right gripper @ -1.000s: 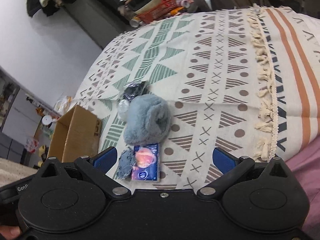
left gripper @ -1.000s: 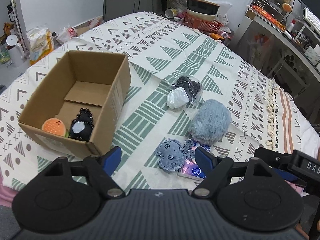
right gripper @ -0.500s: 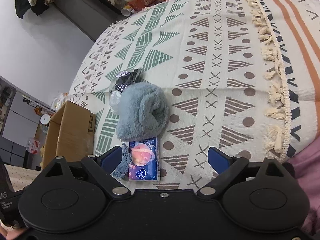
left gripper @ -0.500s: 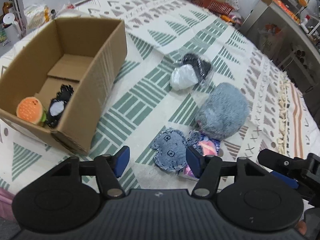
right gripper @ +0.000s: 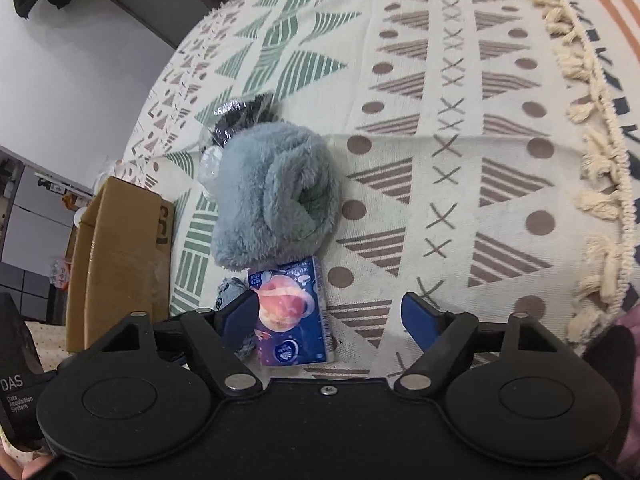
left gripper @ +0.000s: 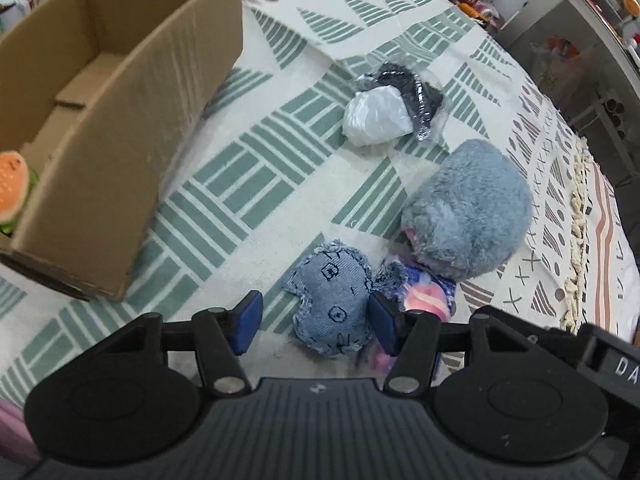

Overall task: Organize soft objects
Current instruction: 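Grasp the denim-blue plush with the left tool while the right tool grasps the Vinda tissue pack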

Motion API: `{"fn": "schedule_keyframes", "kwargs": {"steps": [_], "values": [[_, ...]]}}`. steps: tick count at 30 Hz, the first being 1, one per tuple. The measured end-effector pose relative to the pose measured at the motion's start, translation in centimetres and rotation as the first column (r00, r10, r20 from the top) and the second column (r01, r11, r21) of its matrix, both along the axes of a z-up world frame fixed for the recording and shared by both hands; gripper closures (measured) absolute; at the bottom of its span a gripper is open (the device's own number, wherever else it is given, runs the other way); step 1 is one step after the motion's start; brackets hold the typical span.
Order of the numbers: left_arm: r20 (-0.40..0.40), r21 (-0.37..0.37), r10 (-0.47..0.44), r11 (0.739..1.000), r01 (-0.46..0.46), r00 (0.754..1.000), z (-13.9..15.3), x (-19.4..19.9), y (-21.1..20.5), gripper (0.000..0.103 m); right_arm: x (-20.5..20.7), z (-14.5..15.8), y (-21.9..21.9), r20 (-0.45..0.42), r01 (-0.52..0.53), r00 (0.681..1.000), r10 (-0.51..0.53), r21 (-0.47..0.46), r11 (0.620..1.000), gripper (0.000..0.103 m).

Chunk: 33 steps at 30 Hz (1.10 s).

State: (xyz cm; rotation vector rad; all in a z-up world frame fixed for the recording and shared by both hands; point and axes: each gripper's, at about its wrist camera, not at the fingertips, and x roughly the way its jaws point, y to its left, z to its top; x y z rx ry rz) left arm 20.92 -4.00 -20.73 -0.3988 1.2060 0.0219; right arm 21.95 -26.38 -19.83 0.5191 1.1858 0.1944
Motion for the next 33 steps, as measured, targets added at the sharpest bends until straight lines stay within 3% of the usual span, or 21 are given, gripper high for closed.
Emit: {"fn": "schedule_keyframes", "kwargs": {"steps": [2,4,7,15,25,26,29,33], "values": [[0.005,-0.005,0.008,1.000,-0.008,1.000,-0.2,0.1,0.1,0.051,0.3,-0.4,0.4,-0.007,-0.012,1.000,0.012,-0.009,1.000,0.026],[0.011,-0.009,0.004,1.000,-0.004,1.000,-0.2,0.3,0.1,0.073,0.4,-0.7,0.7,-0.015,-0.022,1.000,0.022,-0.016,1.000,0.026],[0.011,-0.037,0.019,0.999,-0.018,1.000,-0.2,0.2,0.6,0.078,0.5,-1.1,1.4,-0.023,-0.046,0.999,0.045,-0.018,0.999,0.026],[0.040,-0.002,0.037,0.999,-0.037,0.998,1.0,-0.6,2.2,0.079,0.5,-1.2,4.0,-0.001,-0.142,0.990,0.142,-0.087,0.986,0.025],[0.078,0.030,0.045,0.998,-0.048,0.996,3.0,-1.1,3.7,0.079,-0.3,-1.4,7.2,0.019,-0.241,0.967,0.256,-0.271,0.932,0.019],[0.077,0.031,0.045,0.998,-0.048,0.996,3.2,-1.2,3.7,0.079,-0.4,-1.4,7.4,0.023,-0.243,0.965,0.260,-0.288,0.926,0.023],[0.084,0.035,0.046,0.998,-0.049,0.995,3.9,-1.7,3.9,0.079,-0.8,-1.4,7.9,0.027,-0.253,0.959,0.283,-0.368,0.895,0.053],[0.101,0.053,0.046,0.997,-0.052,0.994,5.0,-2.5,4.1,0.079,-1.1,-0.5,7.1,0.048,-0.227,0.965,0.256,-0.329,0.917,0.053]]}}
